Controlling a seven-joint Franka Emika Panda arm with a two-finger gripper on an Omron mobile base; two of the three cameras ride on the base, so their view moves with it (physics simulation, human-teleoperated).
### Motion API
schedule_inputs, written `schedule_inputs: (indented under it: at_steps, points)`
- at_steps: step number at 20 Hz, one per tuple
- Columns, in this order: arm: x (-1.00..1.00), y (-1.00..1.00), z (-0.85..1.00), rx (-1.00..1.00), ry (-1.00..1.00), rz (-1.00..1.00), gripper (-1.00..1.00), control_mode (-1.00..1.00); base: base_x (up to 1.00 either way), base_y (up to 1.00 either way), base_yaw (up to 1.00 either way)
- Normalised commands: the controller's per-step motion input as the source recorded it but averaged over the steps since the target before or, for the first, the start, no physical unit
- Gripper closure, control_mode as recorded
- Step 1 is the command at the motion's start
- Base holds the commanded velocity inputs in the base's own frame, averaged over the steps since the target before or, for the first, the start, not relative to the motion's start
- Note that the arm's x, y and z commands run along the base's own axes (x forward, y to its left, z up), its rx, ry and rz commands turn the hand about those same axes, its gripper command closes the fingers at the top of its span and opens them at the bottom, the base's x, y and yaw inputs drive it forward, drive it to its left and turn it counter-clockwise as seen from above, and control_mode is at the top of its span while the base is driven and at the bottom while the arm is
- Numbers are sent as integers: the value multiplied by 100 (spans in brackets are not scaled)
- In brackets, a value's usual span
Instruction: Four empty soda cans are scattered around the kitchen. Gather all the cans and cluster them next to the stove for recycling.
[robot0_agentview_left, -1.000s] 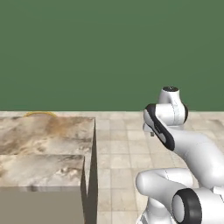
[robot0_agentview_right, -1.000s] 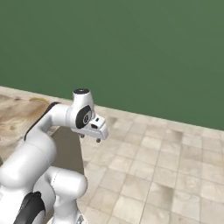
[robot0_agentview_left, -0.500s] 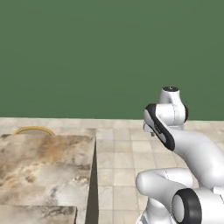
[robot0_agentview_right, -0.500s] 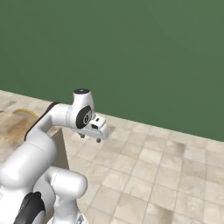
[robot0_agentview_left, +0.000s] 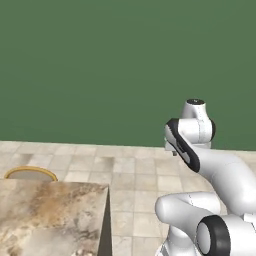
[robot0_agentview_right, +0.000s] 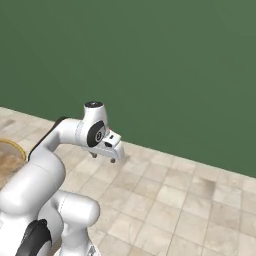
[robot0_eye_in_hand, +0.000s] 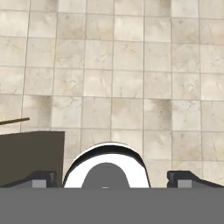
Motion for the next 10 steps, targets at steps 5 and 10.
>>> schedule_inputs:
  at_steps: [5, 10]
  points:
    - [0, 0, 0, 0, 0, 0, -100, 100, 67, -25, 18]
    - [0, 0, 0, 0, 0, 0, -100, 100, 65, -19, 28]
